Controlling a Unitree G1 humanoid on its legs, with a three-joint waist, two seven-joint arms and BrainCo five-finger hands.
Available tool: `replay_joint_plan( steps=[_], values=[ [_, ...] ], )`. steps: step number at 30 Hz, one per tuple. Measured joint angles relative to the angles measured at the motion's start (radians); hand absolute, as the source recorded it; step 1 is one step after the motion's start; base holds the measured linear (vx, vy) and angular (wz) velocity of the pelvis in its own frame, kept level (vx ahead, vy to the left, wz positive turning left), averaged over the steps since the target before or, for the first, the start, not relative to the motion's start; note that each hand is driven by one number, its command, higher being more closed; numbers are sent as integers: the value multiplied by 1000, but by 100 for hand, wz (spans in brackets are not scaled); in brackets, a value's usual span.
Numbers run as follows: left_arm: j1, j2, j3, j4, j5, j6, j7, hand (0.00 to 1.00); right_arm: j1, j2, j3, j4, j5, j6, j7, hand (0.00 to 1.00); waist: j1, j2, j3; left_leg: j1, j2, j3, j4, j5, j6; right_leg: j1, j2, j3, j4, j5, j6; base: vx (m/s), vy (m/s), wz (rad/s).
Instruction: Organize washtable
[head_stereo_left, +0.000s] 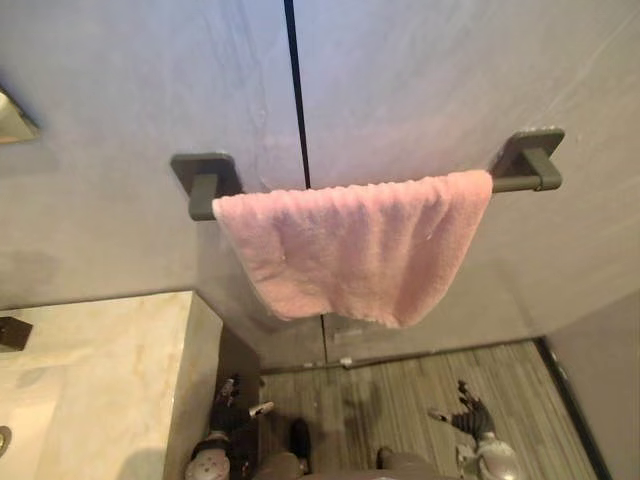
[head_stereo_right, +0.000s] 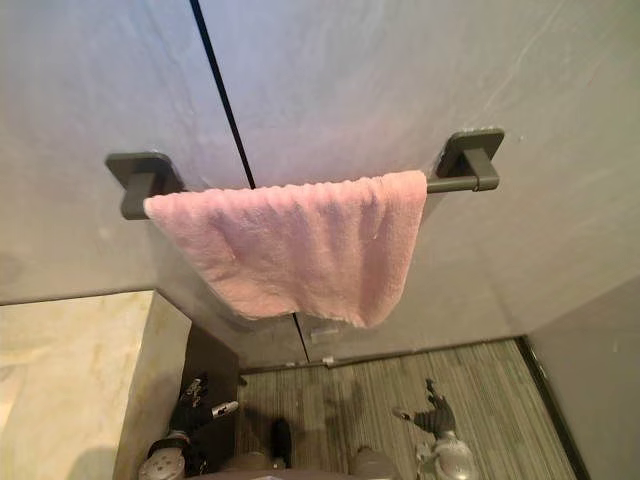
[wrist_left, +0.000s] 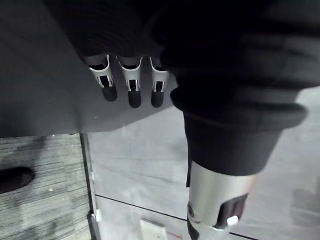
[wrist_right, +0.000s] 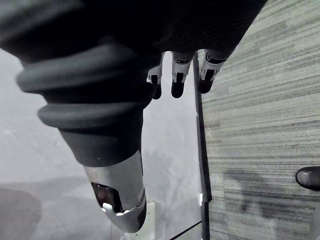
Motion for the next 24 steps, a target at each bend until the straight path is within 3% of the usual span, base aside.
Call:
replay_joint_plan(
  steps=[2,3,6,8,9,11,12,13,14,15,16,18,20,22,24],
  values=[
    [-22,1,2,-6,-2,0,1,0,1,15,15,-1,0,3,-1,0,7,2,11,-46,25,-9,101,-36,11,-25,9,6,78,-6,8,-11,-11,23],
    [-28,0,10,-9,-3,-1,2,0,5,27,17,-5,0,3,0,0,14,2,17,-65,34,-16,145,-48,19,-41,12,15,182,-34,5,-44,-28,56],
    [-38,-5,35,-23,-5,-5,8,0,17,28,45,-22,3,2,-1,0,18,-7,6,-154,43,-70,249,-64,12,-70,3,91,520,-107,53,-67,-106,79],
    [-38,-11,55,-24,-6,-3,22,0,6,28,56,-31,4,1,-2,0,47,-34,-8,-242,52,-82,327,-61,8,-42,-7,165,514,-114,61,-202,-289,48],
    [-35,-20,65,-22,-20,-1,24,0,-4,23,55,-42,5,1,-6,0,69,-38,-9,-296,56,-86,372,-56,-1,-2,-18,184,414,-147,53,-272,-337,22],
    [-13,-47,73,-35,-27,-1,27,0,-29,3,56,-52,14,1,-15,0,85,3,-2,-342,99,-117,361,-5,-58,34,16,143,300,-251,9,-335,-326,20],
    [-4,-56,69,-44,-27,-1,27,0,-27,-1,55,-63,21,-1,-16,0,87,16,0,-349,112,-136,347,20,-66,35,37,123,289,-273,-5,-565,-450,41],
    [6,-67,55,-56,-32,-2,27,0,-20,-15,55,-63,28,-7,-19,0,81,47,10,-349,140,-175,281,64,-59,33,90,83,289,-307,-50,-525,-382,92],
    [4,-71,35,-57,-35,-1,26,0,-22,-26,53,-50,37,-6,-25,0,61,69,30,-334,177,-167,221,36,-49,38,118,23,290,-299,-75,-540,-366,129],
    [-3,-71,25,-58,-35,-1,24,0,-11,-26,46,-49,43,-3,-34,0,45,52,41,-332,188,-134,203,-12,-18,38,120,-19,287,-287,-97,-471,-283,159],
    [-10,-71,10,-58,-38,0,24,0,11,-15,27,-47,49,-1,-44,0,36,37,49,-341,188,-85,232,-47,-13,36,108,-81,290,-274,-122,-509,-273,140],
    [-7,-65,-11,-76,-39,0,24,0,25,-21,-6,-28,61,0,-59,0,37,20,47,-358,160,-78,400,-50,-9,22,82,-139,266,-243,-145,-419,-196,103],
    [-6,-56,-13,-125,-38,-2,25,0,25,-31,-6,-9,71,1,-58,0,38,24,40,-342,161,-53,606,-137,1,9,74,-198,178,-165,-149,-296,-66,78],
    [-15,-45,-13,-122,-38,-4,24,0,23,-31,-8,19,79,0,-55,0,37,34,21,-249,198,-13,676,-213,-3,5,73,-252,120,-97,-141,-181,26,79],
    [-37,-32,-20,-101,-36,-4,23,0,23,-22,-14,48,80,0,-54,0,13,46,-8,-145,258,40,646,-265,-24,-13,63,-334,104,-71,-139,-131,77,125]
  ],
)
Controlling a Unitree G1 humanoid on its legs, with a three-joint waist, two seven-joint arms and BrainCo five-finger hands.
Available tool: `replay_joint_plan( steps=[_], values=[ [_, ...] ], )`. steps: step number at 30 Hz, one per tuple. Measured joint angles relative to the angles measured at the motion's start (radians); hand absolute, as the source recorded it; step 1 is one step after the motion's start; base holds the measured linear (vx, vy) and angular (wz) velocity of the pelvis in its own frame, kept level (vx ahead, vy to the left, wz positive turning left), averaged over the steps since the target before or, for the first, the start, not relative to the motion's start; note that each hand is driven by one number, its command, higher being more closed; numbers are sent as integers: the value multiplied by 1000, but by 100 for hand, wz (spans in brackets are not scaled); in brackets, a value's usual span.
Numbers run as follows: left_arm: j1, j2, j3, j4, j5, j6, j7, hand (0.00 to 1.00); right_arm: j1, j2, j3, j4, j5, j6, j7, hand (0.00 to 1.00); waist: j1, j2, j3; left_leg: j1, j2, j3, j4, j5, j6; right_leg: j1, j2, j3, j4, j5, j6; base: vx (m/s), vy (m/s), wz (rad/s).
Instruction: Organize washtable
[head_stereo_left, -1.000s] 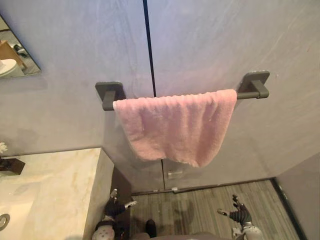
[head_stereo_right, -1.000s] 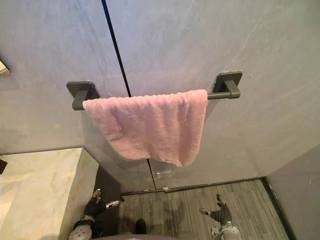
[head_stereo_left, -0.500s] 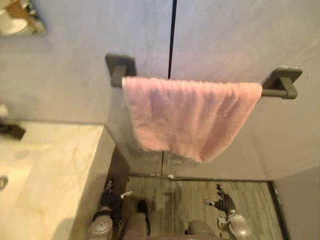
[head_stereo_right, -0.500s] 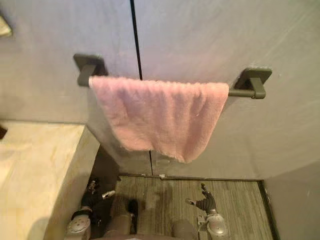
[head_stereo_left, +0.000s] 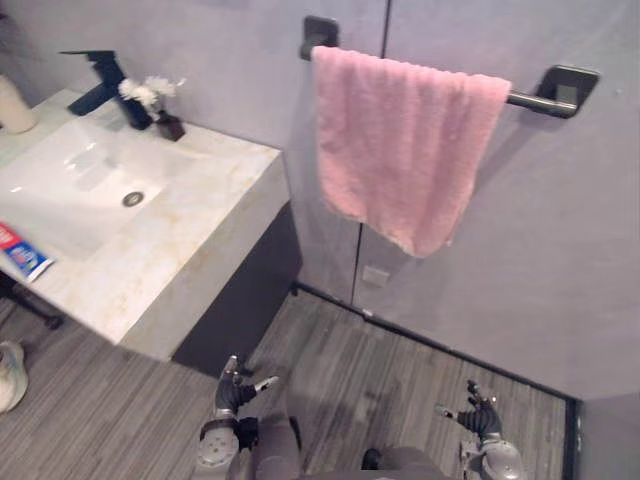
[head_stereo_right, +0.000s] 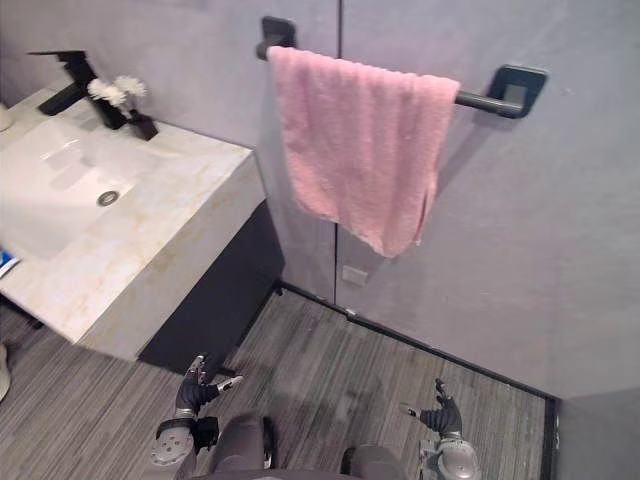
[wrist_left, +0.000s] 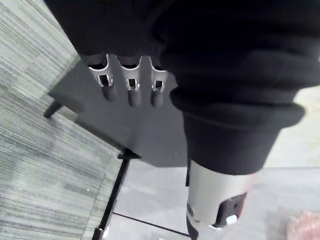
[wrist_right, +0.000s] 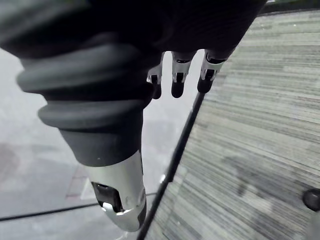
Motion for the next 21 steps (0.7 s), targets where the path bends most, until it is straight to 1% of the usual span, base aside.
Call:
replay_joint_plan(
  steps=[1,2,3,4,5,6,8,9,10,11,12,13,14,15,16,17,18,19,20,21],
  values=[
    [-29,8,-4,36,5,1,0,0,-3,15,-22,16,1,1,0,0,-29,8,-10,69,29,56,-98,1,0,-10,-24,-61,4,5,8,-99,98,142],
    [-47,10,-9,51,10,1,0,0,-4,19,-33,18,2,1,-1,0,-39,10,-11,101,39,89,-162,10,-14,-12,-34,-85,3,10,16,-169,233,176],
    [-79,16,-34,69,16,2,-1,0,-14,23,-62,23,5,1,-1,0,-57,16,-16,154,18,123,-318,43,-67,-9,-47,-120,-29,33,48,-146,252,124],
    [-84,27,-45,75,17,2,-2,0,-24,29,-67,35,9,0,-2,0,-54,12,-28,167,0,128,-387,62,-100,-2,-48,-126,-71,64,60,-151,325,95],
    [-84,36,-48,78,18,2,-2,0,-28,34,-67,40,10,0,-2,0,-50,7,-32,175,-10,126,-414,70,-110,6,-49,-128,-96,83,63,-101,242,30],
    [-72,64,-49,95,27,3,-3,0,-35,53,-67,53,12,-1,-1,0,-43,-9,-41,184,-33,126,-428,83,-101,29,-56,-127,-143,116,76,-113,237,7],
    [-40,83,-49,102,46,6,-3,0,-31,69,-66,60,12,0,-1,0,-45,-12,-50,192,-54,125,-428,85,-98,51,-69,-123,-169,137,94,-114,149,8],
    [-31,99,-46,103,55,6,-4,0,-28,73,-62,60,12,1,-1,0,-43,-25,-59,186,-74,119,-435,93,-86,56,-84,-127,-174,148,101,-158,132,32],
    [-21,104,-39,107,56,6,-4,0,-23,74,-61,66,12,1,0,0,-41,-17,-60,177,-102,92,-457,109,-67,55,-95,-135,-184,156,111,-165,125,40],
    [-23,104,-38,115,56,5,-4,0,-23,73,-61,73,12,2,0,0,-42,-24,-66,170,-109,83,-466,118,-60,50,-97,-130,-183,156,111,-124,76,41],
    [-23,104,-37,121,56,5,-4,0,-23,73,-61,81,12,3,0,0,-44,-24,-68,163,-116,71,-471,124,-57,44,-98,-119,-182,155,111,-161,51,40],
    [-22,104,-37,142,56,5,-4,0,-28,73,-58,91,12,6,1,0,-43,-12,-65,145,-131,52,-487,144,-48,23,-92,-73,-173,129,110,-160,32,50],
    [-19,100,-36,151,56,6,-4,0,-28,72,-57,92,12,11,1,0,-43,-21,-69,135,-143,34,-502,158,-44,8,-90,-48,-160,112,116,-197,25,83],
    [-18,92,-35,165,56,5,-4,0,-26,70,-56,94,12,23,1,0,-42,-11,-66,114,-158,-4,-516,169,-36,2,-93,-55,-144,96,123,-148,7,111],
    [-16,84,-19,171,55,5,-2,0,-25,70,-55,95,12,23,1,0,-37,-6,-64,92,-173,-49,-520,175,-27,-1,-93,-61,-134,80,130,-136,7,117],
    [-15,82,-13,171,55,5,-1,0,-25,69,-50,94,11,23,1,0,-33,-6,-63,81,-180,-72,-524,180,-26,-1,-93,-71,-129,71,133,-88,-7,138],
    [-15,82,4,171,54,5,0,0,-26,69,-36,89,11,23,1,0,-23,-1,-60,64,-197,-118,-535,188,-20,11,-96,-111,-131,58,133,-38,-5,133],
    [-13,82,23,174,53,5,2,0,-30,70,-26,86,11,23,0,0,-19,-15,-54,53,-206,-138,-546,191,-15,17,-101,-131,-130,51,138,17,-10,199],
    [-14,83,53,185,52,5,6,0,-44,72,-17,82,9,22,-1,0,-19,-15,-51,43,-216,-127,-570,198,4,39,-117,-188,-129,44,140,53,-3,169],
    [-13,83,59,189,51,5,10,0,-48,73,-15,81,7,21,-1,0,-20,-27,-43,37,-216,-108,-573,200,12,47,-124,-215,-130,44,140,78,-1,156]
  ],
)
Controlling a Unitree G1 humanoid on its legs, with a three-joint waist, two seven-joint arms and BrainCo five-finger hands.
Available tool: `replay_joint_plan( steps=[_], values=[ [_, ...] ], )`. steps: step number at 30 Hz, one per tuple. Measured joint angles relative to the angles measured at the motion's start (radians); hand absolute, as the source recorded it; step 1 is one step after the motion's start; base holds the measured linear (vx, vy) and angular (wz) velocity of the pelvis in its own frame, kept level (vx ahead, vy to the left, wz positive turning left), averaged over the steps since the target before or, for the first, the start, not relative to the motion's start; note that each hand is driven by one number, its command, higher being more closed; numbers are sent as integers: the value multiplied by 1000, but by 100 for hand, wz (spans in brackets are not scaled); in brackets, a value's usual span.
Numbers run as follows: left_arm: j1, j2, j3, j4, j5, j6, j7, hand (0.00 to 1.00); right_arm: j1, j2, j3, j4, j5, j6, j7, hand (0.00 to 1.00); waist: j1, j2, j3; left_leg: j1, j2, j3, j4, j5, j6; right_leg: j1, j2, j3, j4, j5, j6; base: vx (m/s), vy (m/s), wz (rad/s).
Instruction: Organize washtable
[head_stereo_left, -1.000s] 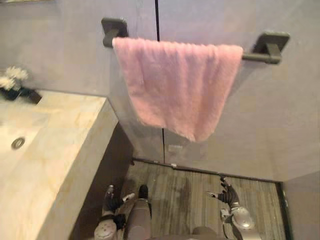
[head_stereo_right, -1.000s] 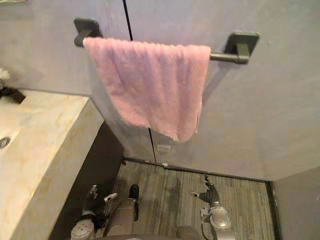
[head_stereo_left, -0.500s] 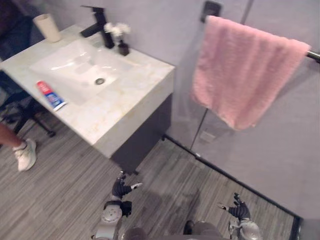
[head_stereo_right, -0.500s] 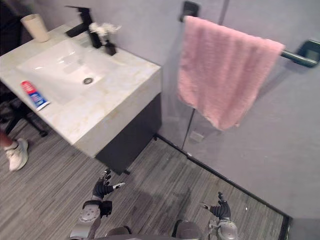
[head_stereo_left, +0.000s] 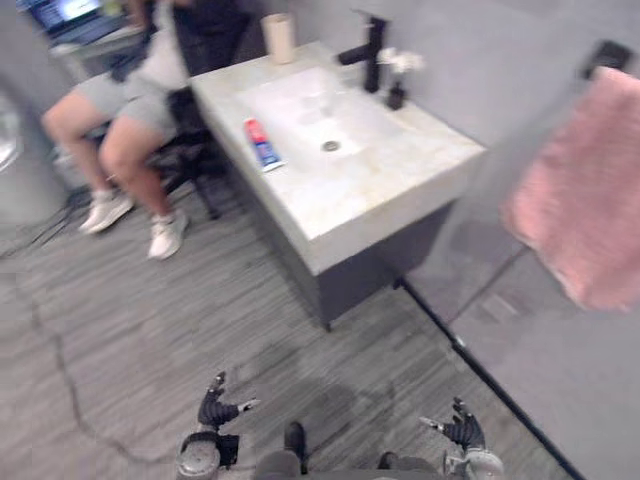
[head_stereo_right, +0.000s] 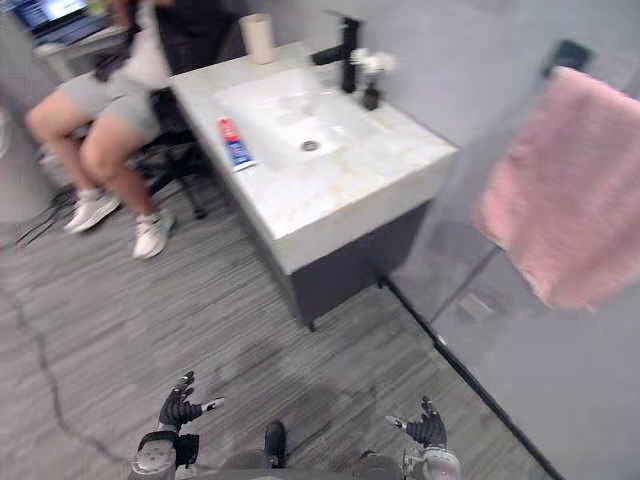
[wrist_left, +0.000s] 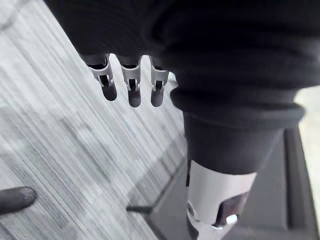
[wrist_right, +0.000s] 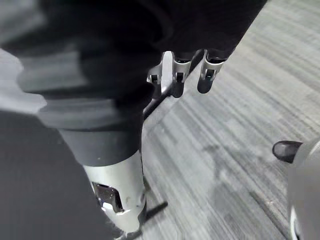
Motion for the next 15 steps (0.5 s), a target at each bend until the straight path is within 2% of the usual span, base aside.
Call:
replay_joint_plan(
  steps=[1,2,3,4,5,6,7,8,9,10,11,13,14,15],
  values=[
    [3,0,3,4,-1,0,8,0,-3,3,2,-3,0,0,0,0,2,-6,3,-6,1,31,-3,4,18,8,-12,-34,2,9,1,110,59,142],
    [8,-1,4,21,-10,0,13,0,-5,9,6,-13,-1,-2,-1,0,-1,-11,5,-4,13,139,-10,19,53,35,-42,-109,10,15,0,138,83,159],
    [17,-2,4,31,-18,0,14,0,-6,6,6,-17,-7,-3,-3,0,-5,-17,6,-6,28,248,-7,28,65,48,-61,-150,20,13,3,281,147,201],
    [38,-3,8,41,-19,0,14,0,-23,-3,8,-26,-10,-3,-3,0,-5,-10,6,-1,47,349,11,89,38,68,-68,-180,23,12,4,266,108,141],
    [42,-3,15,45,-19,0,14,0,-31,-4,10,-24,-11,-2,-5,0,-2,-9,6,-1,40,341,10,90,32,76,-70,-180,27,12,5,256,93,120],
    [57,0,49,52,-19,0,19,0,-56,-2,32,-25,-19,-3,-6,0,8,-27,17,1,24,318,17,83,35,85,-84,-172,41,22,16,194,82,74],
    [69,14,82,68,-20,0,33,0,-84,10,49,-25,-31,-6,-6,0,27,-51,30,1,18,297,51,52,37,100,-95,-151,53,30,17,180,88,62],
    [75,20,93,73,-20,2,36,0,-95,21,55,-25,-34,-6,-6,0,33,-60,34,-1,18,291,70,35,38,108,-99,-142,53,33,14,223,126,32],
    [85,26,118,83,-33,4,42,0,-116,42,80,-26,-40,-10,-6,0,56,-71,42,-7,19,291,124,-11,38,123,-109,-118,48,40,24,159,81,3],
    [89,21,127,94,-40,7,53,0,-132,47,105,-26,-41,-13,-6,0,66,-80,38,-18,22,291,175,-50,38,136,-111,-101,36,51,43,230,117,-15],
    [98,3,141,107,-42,7,56,0,-157,48,135,-32,-41,-24,-5,0,79,-76,38,-52,25,294,258,-116,45,143,-114,-81,16,60,58,214,134,-15],
    [95,-19,141,107,-43,7,56,0,-187,42,151,-34,-42,-27,-5,0,77,-66,40,-97,23,289,333,-177,57,127,-121,-68,31,61,59,163,156,-9],
    [88,-46,141,106,-46,7,55,0,-205,30,152,-35,-42,-26,-5,0,76,-43,53,-111,12,279,358,-224,71,69,-155,-10,148,59,57,118,187,-3],
    [87,-49,141,106,-47,7,55,0,-209,28,152,-35,-42,-26,-4,0,73,-40,55,-110,7,277,357,-229,74,50,-166,11,185,60,55,193,262,19]
  ],
)
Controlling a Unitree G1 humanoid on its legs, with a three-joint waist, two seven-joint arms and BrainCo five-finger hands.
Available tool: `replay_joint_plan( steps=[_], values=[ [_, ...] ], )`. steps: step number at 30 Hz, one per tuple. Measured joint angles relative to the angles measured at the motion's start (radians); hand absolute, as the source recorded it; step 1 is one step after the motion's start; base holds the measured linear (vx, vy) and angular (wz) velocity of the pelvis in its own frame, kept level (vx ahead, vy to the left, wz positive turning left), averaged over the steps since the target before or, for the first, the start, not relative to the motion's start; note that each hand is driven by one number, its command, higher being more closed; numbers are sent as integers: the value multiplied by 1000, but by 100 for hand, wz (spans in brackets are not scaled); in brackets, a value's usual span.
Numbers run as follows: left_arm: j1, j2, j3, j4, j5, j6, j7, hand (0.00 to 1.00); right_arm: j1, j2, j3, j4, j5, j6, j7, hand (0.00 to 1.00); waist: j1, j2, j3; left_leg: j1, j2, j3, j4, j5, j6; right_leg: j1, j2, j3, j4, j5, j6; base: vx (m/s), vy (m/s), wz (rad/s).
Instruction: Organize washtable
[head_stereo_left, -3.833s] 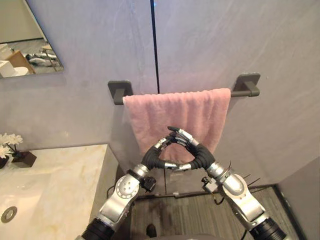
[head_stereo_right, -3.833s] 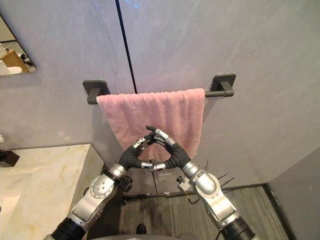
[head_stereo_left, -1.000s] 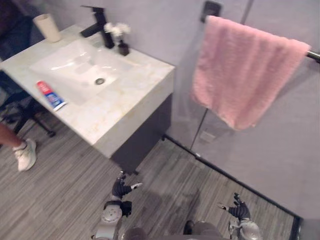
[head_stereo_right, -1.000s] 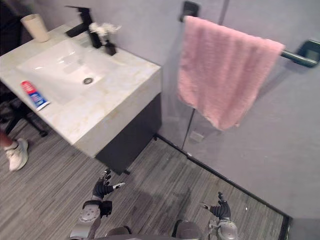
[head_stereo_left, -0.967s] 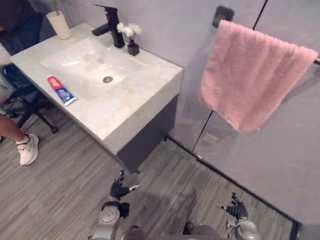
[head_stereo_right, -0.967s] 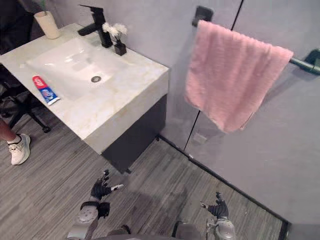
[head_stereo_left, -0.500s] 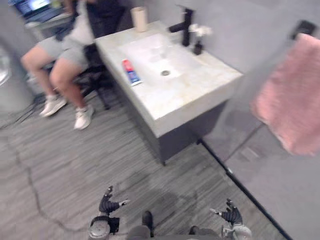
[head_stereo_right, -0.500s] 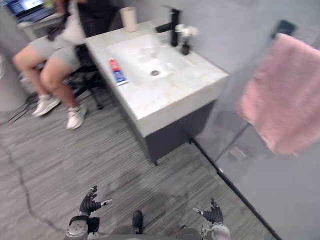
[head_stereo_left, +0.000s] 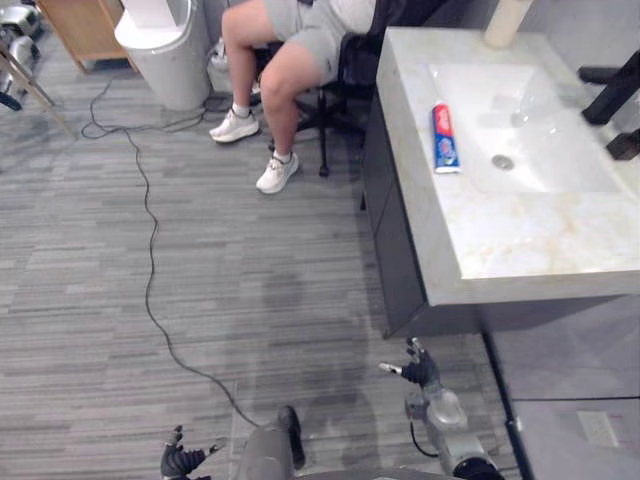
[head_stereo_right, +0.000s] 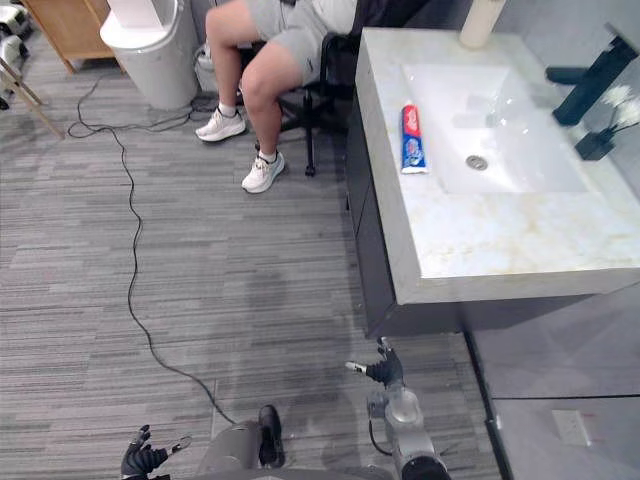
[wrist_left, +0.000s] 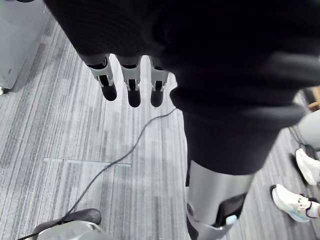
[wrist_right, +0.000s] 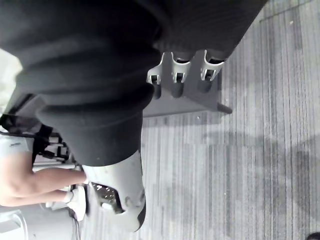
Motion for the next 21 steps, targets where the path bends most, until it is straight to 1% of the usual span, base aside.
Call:
replay_joint_plan(
  steps=[1,2,3,4,5,6,7,8,9,10,11,12,13,14,15,16,17,18,19,20,21],
  values=[
    [-10,-3,-7,-4,-3,0,0,0,10,-6,0,-6,0,2,2,0,-20,9,6,20,-19,-26,-16,-30,9,-86,-12,137,170,-28,-30,224,173,53],
    [-28,0,-7,-6,-9,0,0,0,28,-7,1,-7,0,4,4,0,-33,16,19,62,-30,-53,-39,-36,17,-138,40,257,273,-113,-23,253,137,57],
    [-36,2,-7,-6,-10,0,0,0,36,-8,5,-7,0,5,5,0,-32,15,23,92,-33,-54,-56,-34,25,-164,63,286,304,-148,-26,298,94,32],
    [-52,9,-7,-7,-11,-1,-1,0,41,-12,32,-10,0,6,5,0,-35,17,34,153,-34,-53,-86,-42,30,-224,107,289,336,-198,-51,322,77,2],
    [-64,16,-12,-6,-11,-1,-2,0,39,-14,63,-25,0,4,6,0,-49,22,46,210,-31,-53,-121,-48,30,-289,156,279,324,-213,-81,327,58,3],
    [-73,20,-17,-6,-12,-1,-2,0,39,-14,75,-34,0,4,7,0,-56,19,48,236,-30,-54,-139,-48,30,-321,183,268,303,-212,-86,348,17,22],
    [-91,28,-34,-5,-12,-1,-3,0,38,-15,87,-40,1,-1,12,0,-72,17,51,280,-30,-63,-171,-50,25,-387,224,233,239,-201,-97,536,-19,54],
    [-131,30,-60,-4,-23,-2,-5,0,45,-21,87,-40,2,-3,20,0,-87,10,54,337,-39,-90,-206,-59,-8,-443,265,207,78,-114,-111,680,-35,91],
    [-151,28,-95,-6,-29,-7,-6,0,66,-29,88,-45,2,-3,23,0,-110,0,48,388,-51,-117,-215,-83,-47,-467,285,234,7,14,-159,660,-45,100],
    [-154,26,-107,-6,-28,-9,-6,0,80,-32,88,-51,1,-3,23,0,-119,-3,45,406,-54,-135,-216,-92,-62,-466,282,244,17,62,-183,585,-85,105],
    [-161,12,-114,-6,-28,-10,-7,0,102,-43,87,-71,1,-2,24,0,-137,2,32,431,-41,-165,-198,-111,-93,-466,281,238,74,82,-233,625,-105,58],
    [-160,7,-113,-10,-28,-11,-7,0,104,-44,86,-84,1,-1,24,0,-135,17,28,412,-17,-165,-142,-98,-126,-464,287,227,96,43,-256,621,-122,36],
    [-164,4,-114,-10,-28,-10,-7,0,101,-45,85,-95,0,0,23,0,-137,20,31,390,-14,-165,-85,-89,-142,-456,290,228,101,23,-257,606,-125,-8],
    [-165,-4,-115,-15,-28,-10,-7,0,101,-47,86,-117,-2,3,23,0,-136,29,36,356,1,-162,35,-70,-170,-429,302,234,96,5,-262,594,-127,-24],
    [-151,-19,-112,-33,-28,-9,-7,0,103,-44,89,-138,-7,4,23,0,-136,38,41,305,34,-159,241,5,-202,-362,322,257,74,-21,-267,695,-108,-57],
    [-125,-33,-112,-68,-28,-9,-9,0,108,-27,89,-156,-6,5,23,0,-133,41,43,259,82,-146,425,-5,-196,-275,345,289,44,-35,-279,558,-52,-65],
    [-115,-37,-113,-84,-28,-9,-9,0,111,-21,89,-165,-6,5,21,0,-132,40,44,242,94,-136,492,-15,-178,-234,355,316,24,-42,-286,508,4,-80],
    [-101,-39,-113,-110,-28,-11,-17,0,121,-10,87,-192,-6,4,19,0,-121,26,39,198,101,-118,569,-35,-144,-161,357,377,-17,-67,-276,461,46,-106],
    [-93,-41,-114,-128,-28,-12,-26,0,124,-9,86,-203,-5,1,18,0,-102,19,34,152,108,-90,573,-53,-115,-119,357,441,-45,-80,-271,438,71,-121],
    [-92,-42,-114,-131,-28,-12,-26,0,125,-9,86,-204,-6,1,17,0,-95,18,32,124,107,-87,555,-60,-103,-102,355,472,-55,-86,-269,416,114,-139],
    [-90,-44,-114,-135,-28,-12,-27,0,130,-9,85,-205,-6,4,17,0,-76,19,32,60,103,-99,499,-70,-87,-67,348,526,-78,-95,-256,416,170,-127]
  ],
)
